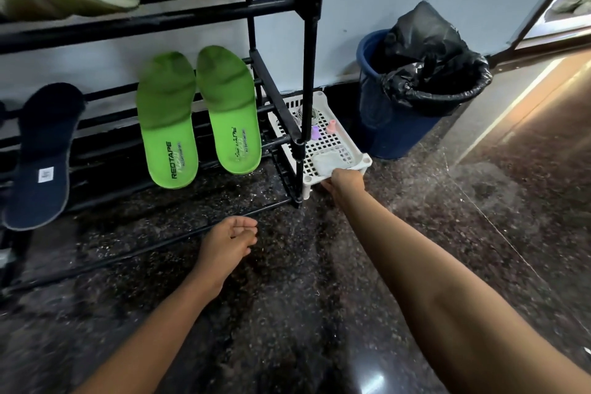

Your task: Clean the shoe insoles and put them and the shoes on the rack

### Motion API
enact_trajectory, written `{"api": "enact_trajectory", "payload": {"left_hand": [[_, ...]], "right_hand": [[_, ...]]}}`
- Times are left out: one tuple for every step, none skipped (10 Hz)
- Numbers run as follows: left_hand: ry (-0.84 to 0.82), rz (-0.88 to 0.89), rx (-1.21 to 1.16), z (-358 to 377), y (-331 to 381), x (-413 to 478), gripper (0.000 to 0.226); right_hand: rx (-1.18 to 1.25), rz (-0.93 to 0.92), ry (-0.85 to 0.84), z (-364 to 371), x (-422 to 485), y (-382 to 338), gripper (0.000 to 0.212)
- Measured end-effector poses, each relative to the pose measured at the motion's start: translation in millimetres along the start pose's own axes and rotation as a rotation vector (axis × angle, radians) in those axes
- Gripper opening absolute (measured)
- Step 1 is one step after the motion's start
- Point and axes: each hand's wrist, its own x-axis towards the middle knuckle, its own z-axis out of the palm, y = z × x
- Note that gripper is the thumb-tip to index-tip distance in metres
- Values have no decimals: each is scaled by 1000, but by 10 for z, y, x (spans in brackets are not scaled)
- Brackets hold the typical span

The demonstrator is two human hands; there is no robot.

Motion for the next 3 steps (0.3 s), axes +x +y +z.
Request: {"api": "enact_trajectory", "payload": {"left_hand": [[1, 9, 4, -18, -6, 2, 14], [-19, 10, 16, -38, 8, -51, 14], [-12, 39, 51, -87, 32, -110, 17]], "right_hand": [[-76, -27, -31, -47, -8, 39, 26], [-204, -89, 3, -88, -41, 78, 27], [-345, -215, 143, -196, -182, 272, 29]]}}
